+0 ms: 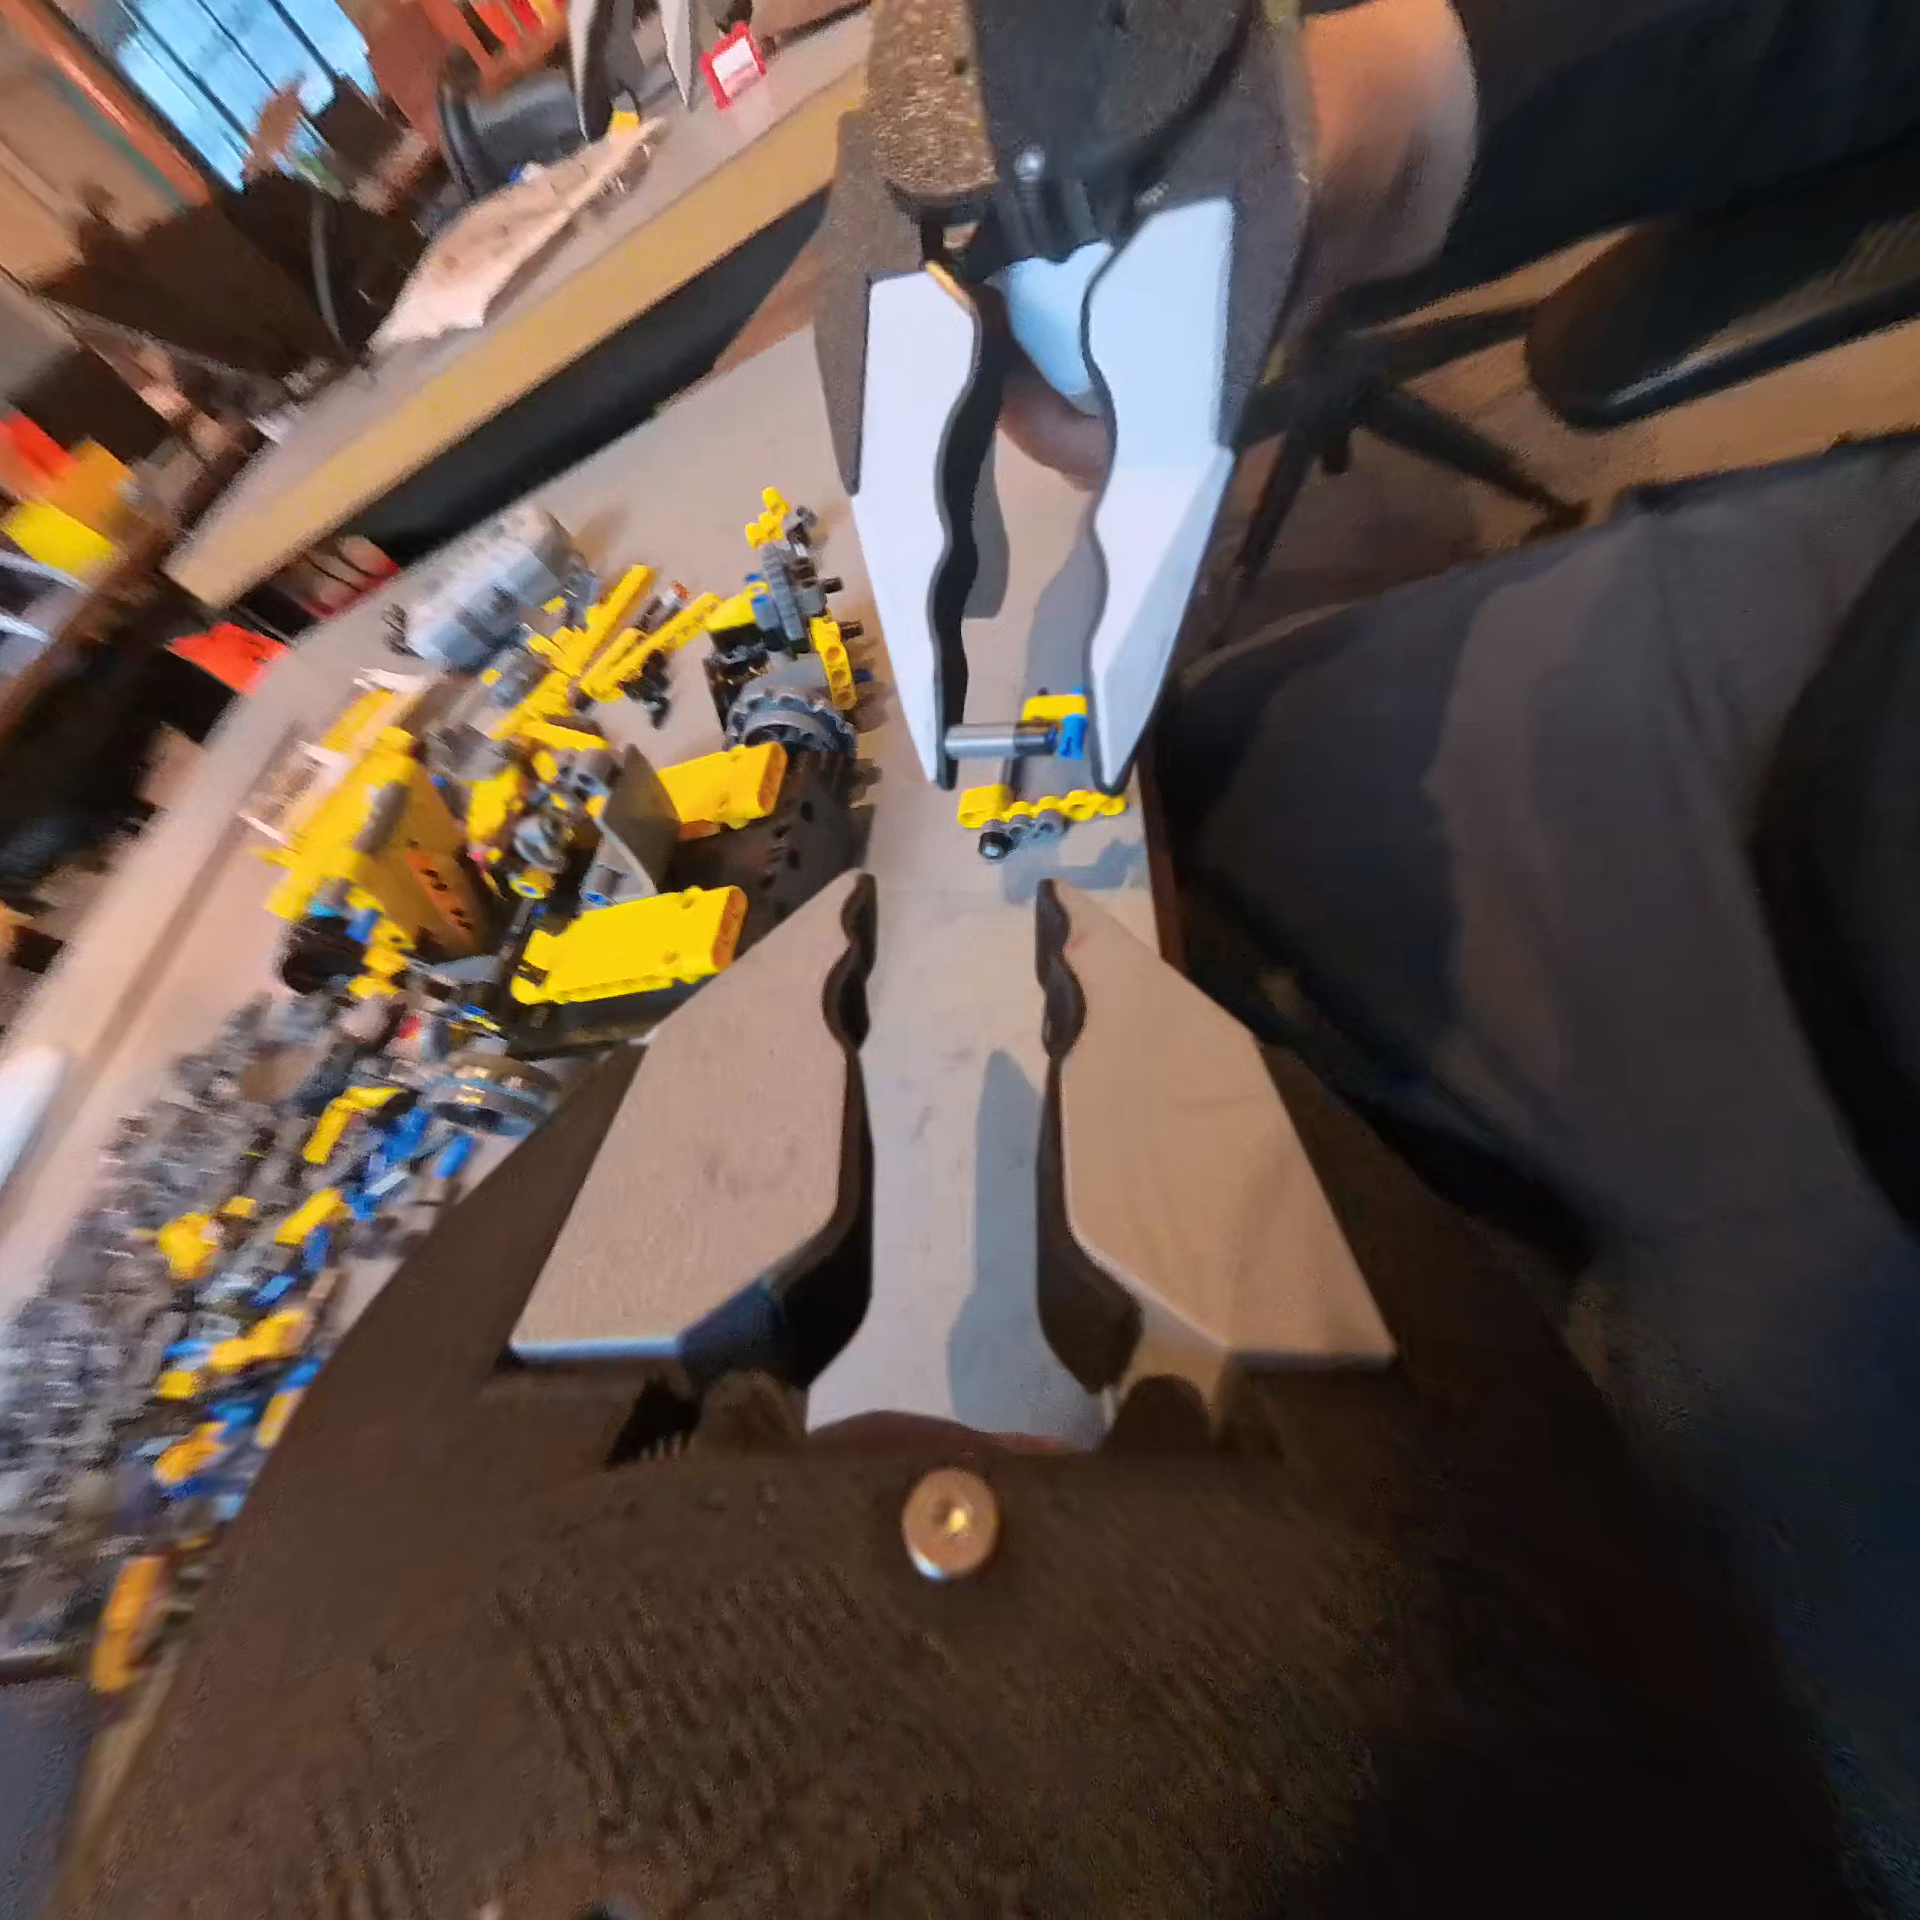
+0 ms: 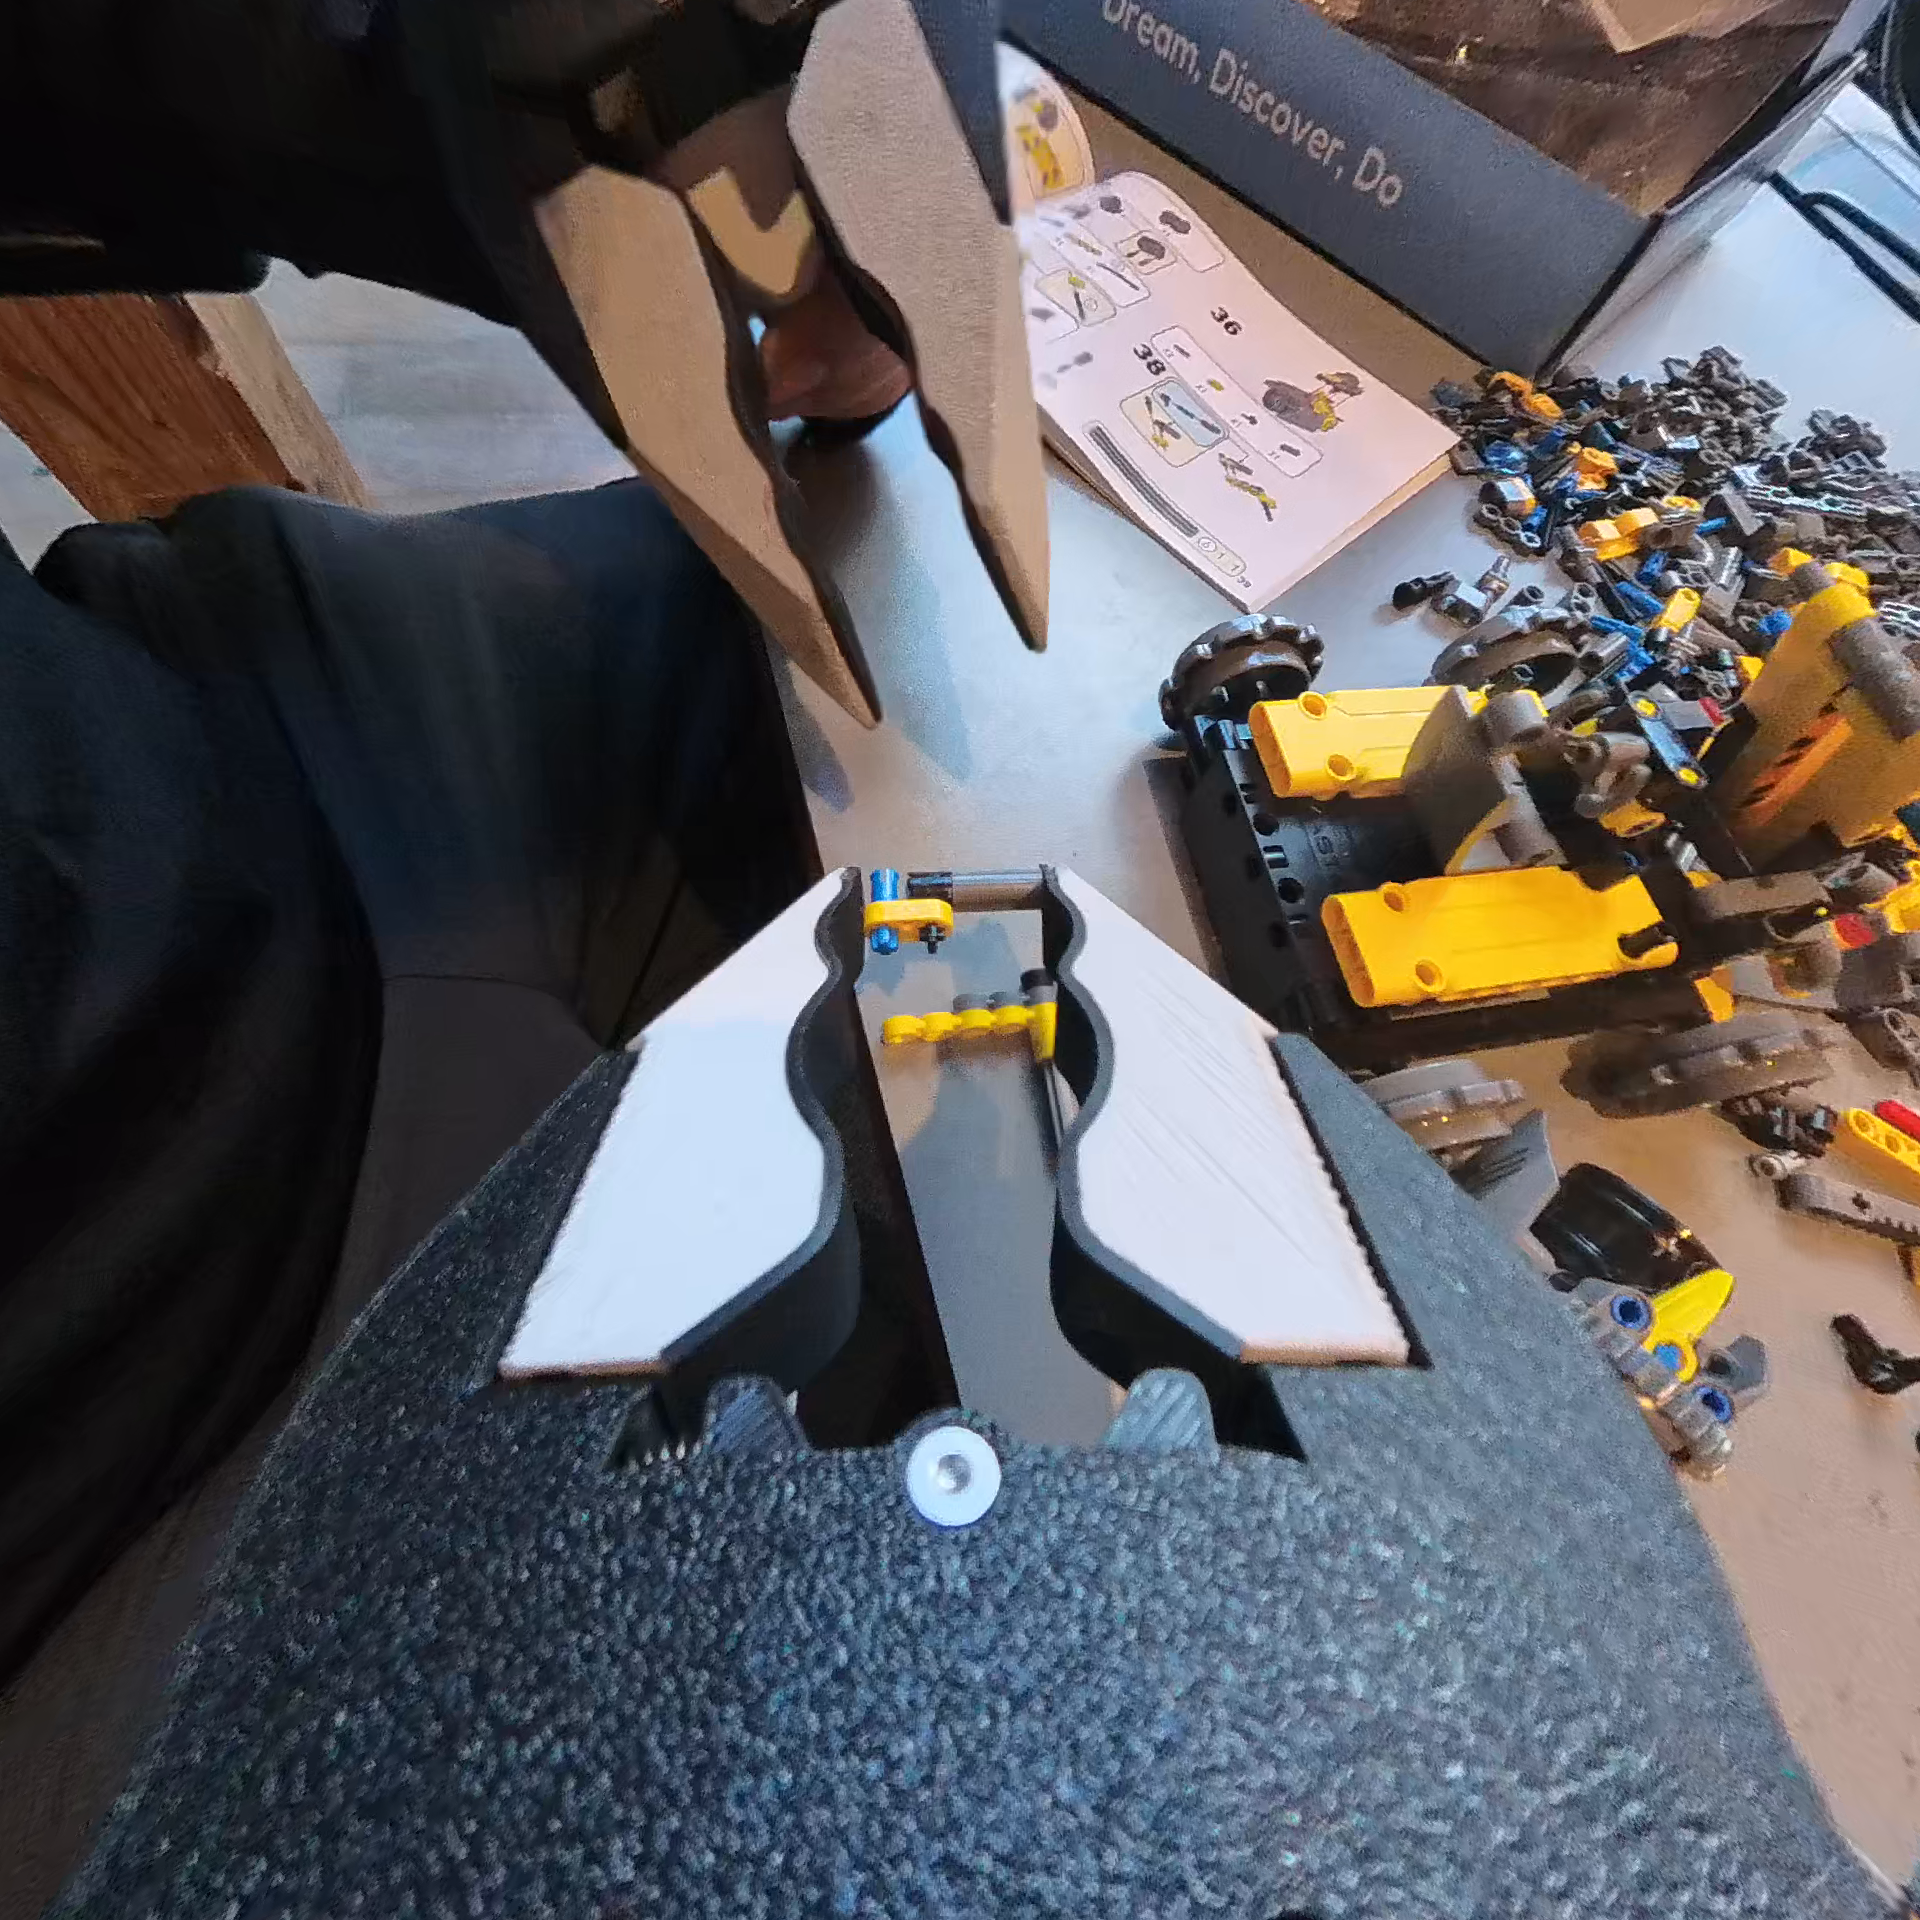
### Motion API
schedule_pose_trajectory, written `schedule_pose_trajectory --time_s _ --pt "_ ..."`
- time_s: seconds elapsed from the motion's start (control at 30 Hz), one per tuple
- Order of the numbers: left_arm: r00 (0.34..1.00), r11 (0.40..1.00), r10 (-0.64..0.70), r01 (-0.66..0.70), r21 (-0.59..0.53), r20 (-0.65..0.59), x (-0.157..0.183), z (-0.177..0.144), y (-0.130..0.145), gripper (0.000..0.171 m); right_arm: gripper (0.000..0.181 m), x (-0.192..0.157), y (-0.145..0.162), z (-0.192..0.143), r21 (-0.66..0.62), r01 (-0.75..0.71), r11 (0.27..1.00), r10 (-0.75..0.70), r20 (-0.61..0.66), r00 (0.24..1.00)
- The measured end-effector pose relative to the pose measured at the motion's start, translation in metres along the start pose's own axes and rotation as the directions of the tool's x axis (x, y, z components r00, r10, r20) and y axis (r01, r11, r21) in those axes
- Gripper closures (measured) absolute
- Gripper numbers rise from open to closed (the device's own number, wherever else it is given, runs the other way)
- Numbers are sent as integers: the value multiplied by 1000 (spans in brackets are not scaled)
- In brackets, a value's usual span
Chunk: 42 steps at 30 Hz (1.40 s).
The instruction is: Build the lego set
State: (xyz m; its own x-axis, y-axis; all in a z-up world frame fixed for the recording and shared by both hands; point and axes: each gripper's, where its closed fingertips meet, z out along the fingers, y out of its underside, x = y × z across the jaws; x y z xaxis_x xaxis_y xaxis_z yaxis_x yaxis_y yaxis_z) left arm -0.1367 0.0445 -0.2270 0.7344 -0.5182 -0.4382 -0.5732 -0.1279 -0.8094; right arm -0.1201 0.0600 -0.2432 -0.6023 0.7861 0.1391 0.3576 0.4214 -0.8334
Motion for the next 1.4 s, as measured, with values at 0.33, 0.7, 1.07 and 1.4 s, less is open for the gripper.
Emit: schedule_pose_trajectory --time_s 0.33,0.7,1.07,1.4 --pt "936 947 322 -321 -29 143 9 6 3 145 148 -3 -4 2 24 -19 1000 18 33 999" --pt "937 945 327 -325 -43 122 10 11 5 147 148 -3 2 6 5 30 1000 -30 2 1000" --pt "998 997 -36 40 -69 59 -5 10 6 148 148 2 1 4 11 91 996 -90 -51 995" --pt "895 915 -401 403 -29 -194 5 12 -10 121 148 -2 5 3 9 109 994 -108 -53 993"
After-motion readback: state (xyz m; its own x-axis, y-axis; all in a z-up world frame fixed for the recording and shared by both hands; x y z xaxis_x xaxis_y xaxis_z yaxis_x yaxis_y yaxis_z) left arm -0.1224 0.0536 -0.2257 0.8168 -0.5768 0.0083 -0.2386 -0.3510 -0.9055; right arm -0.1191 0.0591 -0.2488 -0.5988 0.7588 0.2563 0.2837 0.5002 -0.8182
